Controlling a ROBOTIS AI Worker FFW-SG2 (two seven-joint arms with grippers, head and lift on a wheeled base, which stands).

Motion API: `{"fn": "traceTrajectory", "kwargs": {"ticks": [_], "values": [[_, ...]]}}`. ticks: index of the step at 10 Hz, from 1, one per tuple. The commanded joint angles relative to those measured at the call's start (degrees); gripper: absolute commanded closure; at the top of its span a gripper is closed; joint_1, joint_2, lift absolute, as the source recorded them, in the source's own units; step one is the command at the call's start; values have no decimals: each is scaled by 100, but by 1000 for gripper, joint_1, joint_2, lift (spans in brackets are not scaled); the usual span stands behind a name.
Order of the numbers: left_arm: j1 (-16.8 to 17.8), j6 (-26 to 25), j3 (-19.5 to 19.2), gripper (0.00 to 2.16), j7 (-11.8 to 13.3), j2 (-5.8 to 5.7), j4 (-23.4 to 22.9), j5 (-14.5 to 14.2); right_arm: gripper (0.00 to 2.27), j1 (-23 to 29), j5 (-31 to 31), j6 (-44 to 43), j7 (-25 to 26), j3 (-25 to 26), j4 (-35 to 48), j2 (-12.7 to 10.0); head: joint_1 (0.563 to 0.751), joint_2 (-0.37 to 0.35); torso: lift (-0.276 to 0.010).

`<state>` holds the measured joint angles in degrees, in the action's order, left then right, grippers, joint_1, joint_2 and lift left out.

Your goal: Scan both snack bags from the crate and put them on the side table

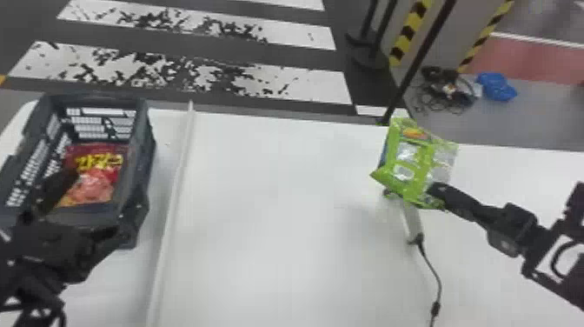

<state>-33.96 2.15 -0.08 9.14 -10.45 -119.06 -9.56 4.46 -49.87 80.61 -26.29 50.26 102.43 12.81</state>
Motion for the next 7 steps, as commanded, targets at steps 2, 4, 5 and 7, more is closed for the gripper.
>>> {"fn": "traceTrajectory", "kwargs": {"ticks": [2, 4, 5, 7], "values": [[-23, 0, -18, 80, 0, -19, -38, -2, 2260, -209, 56, -1245, 440, 634, -847, 143, 695, -308, -87], [-41, 0, -35, 80, 0, -36, -47, -2, 2260, -244, 205, -2546, 941, 819, -1480, 248, 695, -350, -87], [-41, 0, -44, 80, 0, -36, -47, -2, 2260, -244, 258, -3126, 1231, 827, -1805, 301, 695, -350, -87], [-41, 0, -35, 80, 0, -36, -56, -2, 2260, -253, 364, -3899, 1732, 757, -2456, 477, 695, -350, -87]]}}
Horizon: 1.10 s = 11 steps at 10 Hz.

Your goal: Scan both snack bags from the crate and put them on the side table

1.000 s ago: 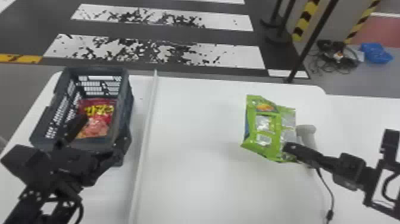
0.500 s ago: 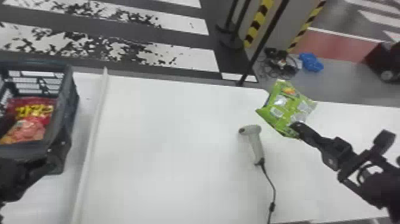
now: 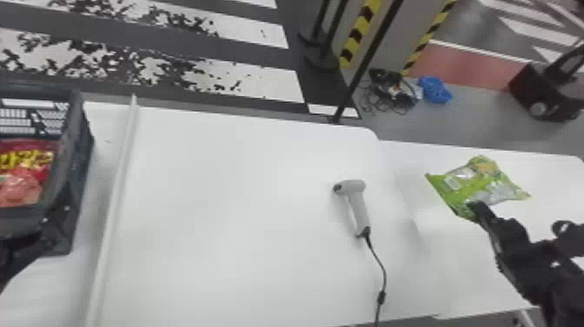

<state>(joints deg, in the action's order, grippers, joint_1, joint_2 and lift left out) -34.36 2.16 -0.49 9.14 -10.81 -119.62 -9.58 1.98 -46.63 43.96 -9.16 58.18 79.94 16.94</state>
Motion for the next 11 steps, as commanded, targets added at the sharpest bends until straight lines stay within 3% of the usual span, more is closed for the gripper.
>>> {"fn": "traceTrajectory", "kwargs": {"ticks": [1, 2, 4, 6, 7, 9, 11], "values": [[8, -1, 5, 80, 0, 0, 8, 0, 2256, -49, 119, -480, 169, -158, -567, 186, 695, -350, -87], [8, -1, 5, 80, 0, 0, 0, 0, 1973, -119, 286, -603, 240, -281, -892, 309, 695, -350, -87], [8, -1, 5, 80, 0, 0, 0, -9, -1, -154, 347, -937, 222, -571, -1174, 406, 695, -350, -87], [-9, -1, -3, 80, 0, 18, -35, -9, 43, -110, 427, -1165, 134, -729, -1007, 380, 695, -350, -87], [-9, -1, -3, 80, 0, 26, -44, 0, 56, 57, 444, -1534, 117, -826, -629, 248, 695, -350, -87], [-9, -1, 5, 80, 0, 44, -44, 0, 56, 602, 594, -2149, 90, -1256, 610, -139, 695, -350, -87], [-1, -1, 5, 80, 0, 53, -44, 0, 60, 1296, 1244, -2800, -42, -2012, 1938, -578, 695, -350, -87]]}}
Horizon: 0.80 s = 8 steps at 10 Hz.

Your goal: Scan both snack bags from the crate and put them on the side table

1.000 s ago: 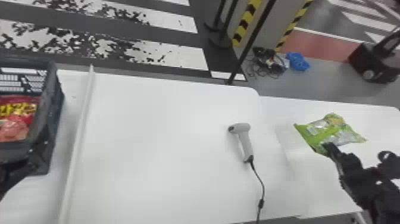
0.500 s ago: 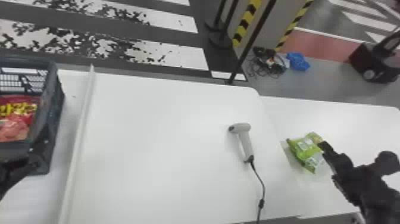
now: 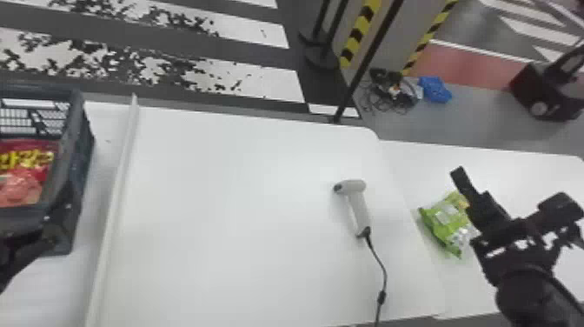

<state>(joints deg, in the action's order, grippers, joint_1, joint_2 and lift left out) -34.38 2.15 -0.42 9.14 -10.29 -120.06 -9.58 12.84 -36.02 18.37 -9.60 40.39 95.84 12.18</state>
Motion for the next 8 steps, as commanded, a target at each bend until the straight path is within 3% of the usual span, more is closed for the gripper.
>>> {"fn": "traceTrajectory", "kwargs": {"ticks": [1, 3, 5, 6, 8], "values": [[-7, 0, -2, 80, 0, 1, 0, 0, 60, 527, 500, -716, 2, -690, 805, -304, 695, -350, -87], [-7, 17, -11, 80, 0, 1, 0, 0, 63, 1010, 1080, -1542, 98, -1595, 1315, -567, 695, -350, -87], [-7, 52, -2, 80, 0, 10, 0, 0, 63, 1388, 2222, -2685, 626, -2782, 1420, -594, 695, -320, -87], [2, 70, -2, 80, -9, 10, 9, 0, 63, 1511, 2759, -2948, 942, -3292, 1376, -594, 695, -263, -87], [2, 105, -2, 80, -35, 10, 36, 0, 63, 1608, 3154, -3230, 1258, -3942, 1166, -594, 695, -144, -87]]}}
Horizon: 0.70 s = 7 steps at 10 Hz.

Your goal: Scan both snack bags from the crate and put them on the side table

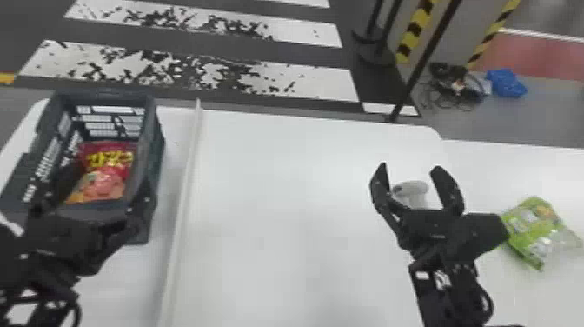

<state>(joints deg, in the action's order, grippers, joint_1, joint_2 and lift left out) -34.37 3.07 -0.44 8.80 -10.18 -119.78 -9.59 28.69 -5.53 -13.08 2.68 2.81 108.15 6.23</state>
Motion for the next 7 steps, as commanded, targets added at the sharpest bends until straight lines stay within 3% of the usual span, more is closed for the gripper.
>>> {"fn": "traceTrajectory", "kwargs": {"ticks": [1, 5, 6, 7], "values": [[9, 31, 9, 80, -10, 16, 16, 1, 63, 49, 113, -172, 66, -298, -145, -61, 695, -100, -87], [62, 13, -53, 80, 17, 25, 25, 1, 63, 155, 175, -348, 154, -439, -207, -140, 695, -47, -87], [97, -40, -264, 80, 254, 25, -10, 18, 66, 181, 166, -348, 154, -439, -207, -131, 695, -44, -87], [211, -479, -624, 87, 588, -19, -160, -8, 66, 199, 140, -330, 154, -439, -207, -122, 695, -37, -87]]}}
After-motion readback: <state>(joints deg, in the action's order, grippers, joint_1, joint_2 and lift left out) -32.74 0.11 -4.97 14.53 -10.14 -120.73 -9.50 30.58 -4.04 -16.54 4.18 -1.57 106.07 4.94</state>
